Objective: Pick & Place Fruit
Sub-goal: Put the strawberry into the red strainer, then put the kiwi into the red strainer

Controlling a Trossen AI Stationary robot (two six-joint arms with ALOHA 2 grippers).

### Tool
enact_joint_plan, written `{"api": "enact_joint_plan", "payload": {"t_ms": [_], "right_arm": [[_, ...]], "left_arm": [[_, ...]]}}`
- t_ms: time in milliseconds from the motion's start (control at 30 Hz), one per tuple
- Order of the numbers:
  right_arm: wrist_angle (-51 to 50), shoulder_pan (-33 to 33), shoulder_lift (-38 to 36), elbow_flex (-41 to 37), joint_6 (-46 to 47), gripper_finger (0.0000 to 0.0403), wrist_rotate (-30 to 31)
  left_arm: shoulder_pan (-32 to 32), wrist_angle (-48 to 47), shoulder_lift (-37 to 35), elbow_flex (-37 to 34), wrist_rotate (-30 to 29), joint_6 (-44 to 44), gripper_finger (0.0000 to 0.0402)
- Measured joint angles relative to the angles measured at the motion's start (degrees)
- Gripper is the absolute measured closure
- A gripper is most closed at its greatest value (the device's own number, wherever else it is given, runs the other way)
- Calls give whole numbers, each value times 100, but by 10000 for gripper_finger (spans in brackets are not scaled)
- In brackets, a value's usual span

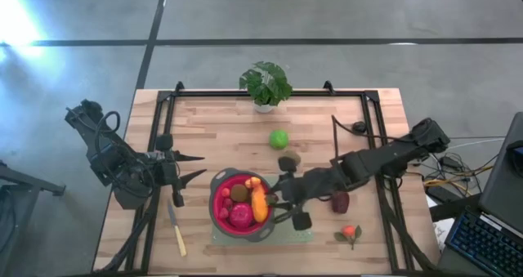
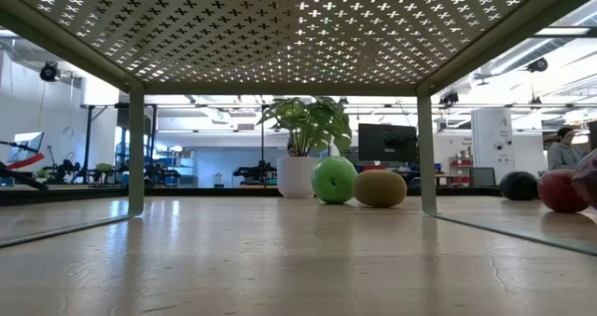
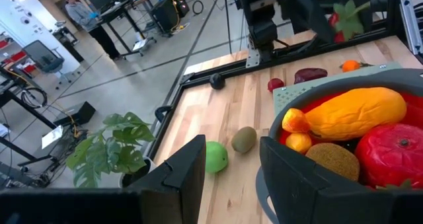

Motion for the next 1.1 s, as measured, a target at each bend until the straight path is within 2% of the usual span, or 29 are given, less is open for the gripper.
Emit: {"api": "enact_joint_plan", "payload": {"t_ms": [133, 433, 833, 967, 1100], "right_arm": [[295, -123, 259, 0, -117, 242, -13], [747, -196, 617, -2, -300, 262, -280], [811, -233, 647, -2, -276, 164, -282], [747, -223, 598, -2, -297, 150, -279], [465, -214, 383, -2, -284, 152, -273]], "left_arm": [[0, 1, -2, 0, 0, 0, 252], [0, 0, -2, 0, 0, 0, 252], [0, 2, -2, 0, 0, 0, 252], [1, 1, -2, 0, -1, 0, 252], [0, 1, -2, 0, -1, 0, 252]]}}
